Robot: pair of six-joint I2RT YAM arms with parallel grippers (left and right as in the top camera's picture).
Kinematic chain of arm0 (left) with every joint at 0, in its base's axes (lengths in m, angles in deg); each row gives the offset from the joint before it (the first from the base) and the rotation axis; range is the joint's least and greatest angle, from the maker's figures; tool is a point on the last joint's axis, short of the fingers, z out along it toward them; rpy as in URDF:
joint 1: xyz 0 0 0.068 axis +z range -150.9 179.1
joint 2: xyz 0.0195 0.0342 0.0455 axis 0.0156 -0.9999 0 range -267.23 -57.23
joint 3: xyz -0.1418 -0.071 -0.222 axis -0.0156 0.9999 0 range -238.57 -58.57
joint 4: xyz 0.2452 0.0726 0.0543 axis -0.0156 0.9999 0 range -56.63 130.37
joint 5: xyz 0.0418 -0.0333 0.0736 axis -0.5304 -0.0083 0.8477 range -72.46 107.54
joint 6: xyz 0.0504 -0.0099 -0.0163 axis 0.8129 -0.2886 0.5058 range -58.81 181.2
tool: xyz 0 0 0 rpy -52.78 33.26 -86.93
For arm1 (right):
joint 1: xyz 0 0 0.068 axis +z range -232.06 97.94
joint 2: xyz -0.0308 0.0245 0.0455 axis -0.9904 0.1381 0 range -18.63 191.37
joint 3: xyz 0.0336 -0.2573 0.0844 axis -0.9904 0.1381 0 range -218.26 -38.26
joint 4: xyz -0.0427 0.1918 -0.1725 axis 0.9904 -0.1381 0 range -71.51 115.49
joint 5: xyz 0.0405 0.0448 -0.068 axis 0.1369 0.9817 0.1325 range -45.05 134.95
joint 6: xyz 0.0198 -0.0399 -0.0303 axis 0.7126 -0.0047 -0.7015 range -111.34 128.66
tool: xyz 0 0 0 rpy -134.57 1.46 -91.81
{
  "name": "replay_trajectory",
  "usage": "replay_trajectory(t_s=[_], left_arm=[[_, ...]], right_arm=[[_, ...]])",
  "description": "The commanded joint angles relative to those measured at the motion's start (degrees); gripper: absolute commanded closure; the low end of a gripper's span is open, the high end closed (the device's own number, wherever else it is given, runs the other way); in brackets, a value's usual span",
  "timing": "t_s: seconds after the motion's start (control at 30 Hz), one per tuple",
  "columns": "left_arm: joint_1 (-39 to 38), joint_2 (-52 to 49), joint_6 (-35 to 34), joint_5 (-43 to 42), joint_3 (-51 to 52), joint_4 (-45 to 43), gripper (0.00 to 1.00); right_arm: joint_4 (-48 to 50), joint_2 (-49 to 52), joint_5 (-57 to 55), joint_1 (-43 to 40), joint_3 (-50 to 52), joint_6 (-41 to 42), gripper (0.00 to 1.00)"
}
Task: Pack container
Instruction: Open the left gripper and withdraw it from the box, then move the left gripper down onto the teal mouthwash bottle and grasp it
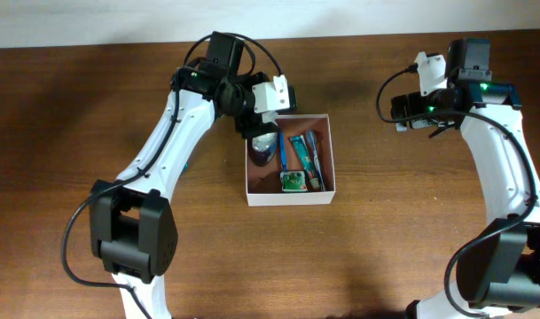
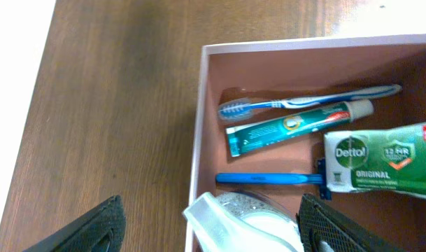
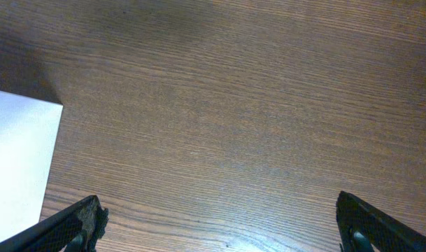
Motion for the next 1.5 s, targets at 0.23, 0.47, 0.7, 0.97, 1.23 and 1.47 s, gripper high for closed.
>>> replay_trajectory(t_s=[0.23, 0.47, 0.7, 0.97, 1.23, 1.47], left_arm=[[0.15, 1.14, -12.09, 6.1, -2.29, -0.83, 0.22], [0.15, 1.25, -21.77, 6.23, -4.09, -1.22, 0.22], [0.13, 1.25, -25.42, 6.23, -4.09, 3.48, 0.23], [1.01, 3.41, -37.05, 8.22, -5.53, 3.28, 0.33], [4.15, 11.17, -48.52, 12.81, -8.57, 4.24, 0.32], [7.45, 14.43, -63.65, 37.53, -8.55, 17.4, 0.25]], right_arm=[[0.15, 0.44, -0.11, -0.26, -0.7, 0.66, 0.02], [0.15, 0.44, -0.11, -0.26, -0.7, 0.66, 0.02], [0.15, 0.44, -0.11, -0.26, -0.7, 0.66, 0.02], [0.15, 0.44, -0.11, -0.26, -0.7, 0.66, 0.02], [0.15, 0.44, -0.11, -0.26, -0.72, 0.66, 0.02], [0.15, 0.44, -0.11, -0.26, -0.7, 0.66, 0.02]])
